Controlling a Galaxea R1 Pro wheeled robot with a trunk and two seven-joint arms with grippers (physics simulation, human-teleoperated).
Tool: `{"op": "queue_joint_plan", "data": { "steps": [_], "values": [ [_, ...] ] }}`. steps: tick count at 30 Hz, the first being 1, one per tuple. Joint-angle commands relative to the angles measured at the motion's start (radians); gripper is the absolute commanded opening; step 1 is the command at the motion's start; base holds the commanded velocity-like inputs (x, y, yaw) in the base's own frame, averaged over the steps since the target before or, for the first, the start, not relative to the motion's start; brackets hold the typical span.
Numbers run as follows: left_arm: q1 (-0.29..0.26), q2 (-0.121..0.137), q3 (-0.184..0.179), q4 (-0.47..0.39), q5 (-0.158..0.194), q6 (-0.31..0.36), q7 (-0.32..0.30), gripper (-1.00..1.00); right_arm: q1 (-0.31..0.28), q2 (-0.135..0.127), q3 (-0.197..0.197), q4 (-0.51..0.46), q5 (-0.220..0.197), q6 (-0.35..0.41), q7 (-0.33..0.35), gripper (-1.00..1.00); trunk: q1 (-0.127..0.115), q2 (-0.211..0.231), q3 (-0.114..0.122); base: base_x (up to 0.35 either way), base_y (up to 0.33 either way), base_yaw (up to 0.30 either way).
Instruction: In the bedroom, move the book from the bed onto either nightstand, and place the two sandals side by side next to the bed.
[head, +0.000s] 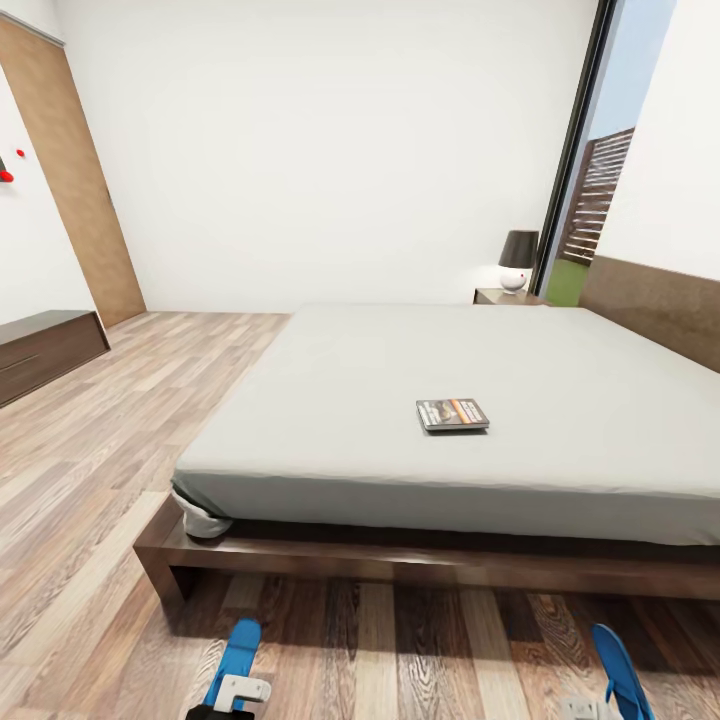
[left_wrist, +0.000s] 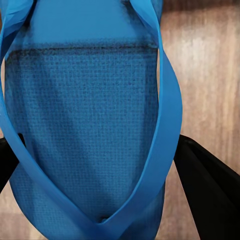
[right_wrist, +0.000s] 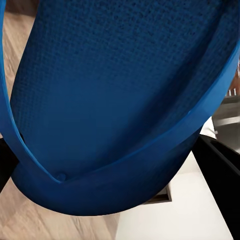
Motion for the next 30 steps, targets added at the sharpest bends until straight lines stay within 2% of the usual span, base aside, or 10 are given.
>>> {"op": "queue_joint_plan", "data": {
  "steps": [1, 10, 17, 25, 30],
  "values": [
    [0.000, 0.001, -0.009, -0.002, 0.010, 0.004, 0.006, -1.00, 0.000, -0.001, 0.002, 0.000, -0.003, 0.011, -0.005, -1.00, 0.000, 0.000, -0.001, 0.000, 0.000, 0.000],
    [0.000, 0.001, -0.009, -0.002, 0.010, 0.004, 0.006, -1.00, -0.002, -0.020, 0.002, 0.000, -0.004, 0.056, -0.005, -1.00, 0.000, 0.000, -0.001, 0.000, 0.000, 0.000],
    [0.000, 0.001, -0.009, -0.002, 0.010, 0.004, 0.003, -1.00, -0.004, -0.030, 0.003, 0.000, -0.003, 0.061, 0.008, -1.00, 0.000, 0.000, -0.001, 0.000, 0.000, 0.000],
    [-0.001, 0.001, -0.003, -0.002, 0.010, 0.004, -0.030, -1.00, -0.005, -0.041, 0.004, 0.001, -0.004, 0.063, 0.019, -1.00, 0.000, 0.000, -0.001, 0.000, 0.000, 0.000],
    [-0.001, 0.001, -0.001, -0.002, 0.010, 0.004, -0.034, -1.00, -0.005, -0.044, 0.004, 0.001, -0.004, 0.063, 0.020, -1.00, 0.002, -0.002, -0.020, 0.000, 0.000, 0.000]
  ]
}}
